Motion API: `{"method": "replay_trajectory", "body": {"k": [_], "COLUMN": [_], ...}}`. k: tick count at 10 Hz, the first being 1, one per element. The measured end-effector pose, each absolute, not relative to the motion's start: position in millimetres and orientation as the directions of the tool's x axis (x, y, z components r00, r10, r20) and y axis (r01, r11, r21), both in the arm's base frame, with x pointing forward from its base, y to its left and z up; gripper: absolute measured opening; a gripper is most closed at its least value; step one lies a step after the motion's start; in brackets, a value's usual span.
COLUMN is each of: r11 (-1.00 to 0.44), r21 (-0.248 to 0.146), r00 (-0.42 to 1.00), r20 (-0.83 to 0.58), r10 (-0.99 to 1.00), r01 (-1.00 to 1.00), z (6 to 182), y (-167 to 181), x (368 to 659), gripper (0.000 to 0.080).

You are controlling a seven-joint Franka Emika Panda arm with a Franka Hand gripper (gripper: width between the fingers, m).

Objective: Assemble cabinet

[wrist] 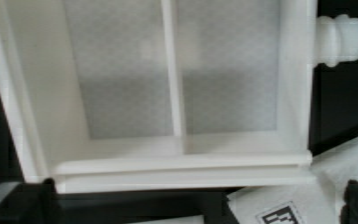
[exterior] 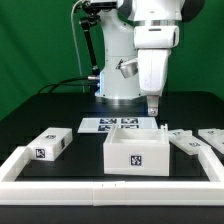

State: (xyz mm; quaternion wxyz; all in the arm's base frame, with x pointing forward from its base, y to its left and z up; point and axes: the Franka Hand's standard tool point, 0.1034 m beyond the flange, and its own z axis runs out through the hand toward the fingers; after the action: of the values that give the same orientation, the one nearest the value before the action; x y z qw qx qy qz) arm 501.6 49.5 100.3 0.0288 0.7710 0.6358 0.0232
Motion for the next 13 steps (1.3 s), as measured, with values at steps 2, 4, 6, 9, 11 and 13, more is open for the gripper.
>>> {"method": "replay_trajectory", "body": {"k": [2,4,6,9,11,13], "r11": [-0.191,-0.172,-0.171,-0.179,-0.187,-0.201], "r21": [0.072,0.073,0.058,0.048,0.03,0.005], "r00": [0.191,0.173,0.171,0.178,0.186,0.201], "r20": [-0.001,0.004,0.006,0.018,0.018,0.015], "r10": [0.982,0.985,0.985,0.984,0.982,0.979], "r01": [0.979,0.982,0.984,0.983,0.982,0.98], "z": [99.3,91.2,76.2,52.0,41.3,28.3], "y": [49.2,51.0,50.2,48.9,49.5,50.1], "x": [501.1,488.4,463.3,449.8,447.6,443.3], "gripper": [0.0798,0.0798,0.0798,0.0798,0.0798,0.0798]}}
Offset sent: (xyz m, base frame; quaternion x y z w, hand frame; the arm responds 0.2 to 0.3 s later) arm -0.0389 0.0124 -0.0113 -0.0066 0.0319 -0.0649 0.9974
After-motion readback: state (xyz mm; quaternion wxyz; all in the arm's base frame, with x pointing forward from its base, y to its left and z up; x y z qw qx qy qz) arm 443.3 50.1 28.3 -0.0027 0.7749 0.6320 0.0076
